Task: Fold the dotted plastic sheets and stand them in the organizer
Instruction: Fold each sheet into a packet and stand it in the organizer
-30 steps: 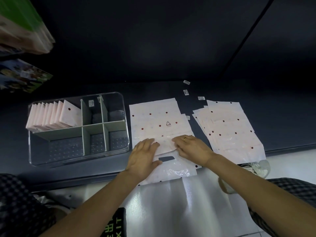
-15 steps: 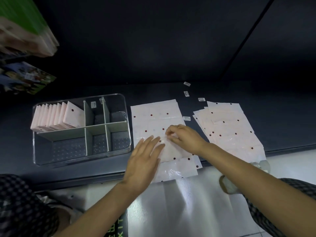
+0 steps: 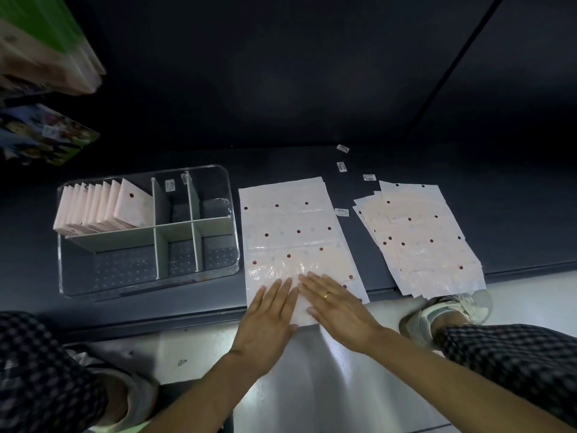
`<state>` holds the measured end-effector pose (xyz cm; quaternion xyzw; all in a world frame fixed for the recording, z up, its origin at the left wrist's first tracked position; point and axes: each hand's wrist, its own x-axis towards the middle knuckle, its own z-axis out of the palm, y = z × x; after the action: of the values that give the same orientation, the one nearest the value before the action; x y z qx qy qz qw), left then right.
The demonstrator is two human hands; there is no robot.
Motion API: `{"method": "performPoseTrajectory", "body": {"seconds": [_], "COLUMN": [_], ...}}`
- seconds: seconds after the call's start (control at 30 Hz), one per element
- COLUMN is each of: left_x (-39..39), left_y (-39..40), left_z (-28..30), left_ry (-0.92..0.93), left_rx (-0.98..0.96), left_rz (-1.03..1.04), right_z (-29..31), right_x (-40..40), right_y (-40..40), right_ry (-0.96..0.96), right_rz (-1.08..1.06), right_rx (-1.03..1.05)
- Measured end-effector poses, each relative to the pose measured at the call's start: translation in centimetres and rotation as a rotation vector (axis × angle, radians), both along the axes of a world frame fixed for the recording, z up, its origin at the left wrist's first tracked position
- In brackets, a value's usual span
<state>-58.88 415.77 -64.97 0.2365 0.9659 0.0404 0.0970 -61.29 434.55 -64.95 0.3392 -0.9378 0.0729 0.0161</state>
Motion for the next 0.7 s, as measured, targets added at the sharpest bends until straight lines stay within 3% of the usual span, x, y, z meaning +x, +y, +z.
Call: {"method": "performPoseTrajectory", "body": {"seconds": [0.13,0.3,0.57,0.7], "left_x": [-0.4,-0.9,-1.5,-1.4], "left_y": [-0.9,0.0,0.9,0.5], "left_z": [-1.2,-0.9,0.0,0.2], "left_ry": [-0.051,-0.042,-0.067,-0.055], "left_rx": [-0.025,0.037,0.056,0.028], "left_rz": [-0.06,0.024,0.088,0.119], "right_z": [0.2,0.6,2.0,3.6], "right_x": [-0.7,-2.0,-4.8,-5.2], "right_y": [3.8,5.9,6.1,6.0], "right_ry": [0.007,0.051,0.1,0.152], "right_rz": [-0.058,-0.18,0.035,0.154], "right_rx": [0.079,-0.024,0.161,0.102]}}
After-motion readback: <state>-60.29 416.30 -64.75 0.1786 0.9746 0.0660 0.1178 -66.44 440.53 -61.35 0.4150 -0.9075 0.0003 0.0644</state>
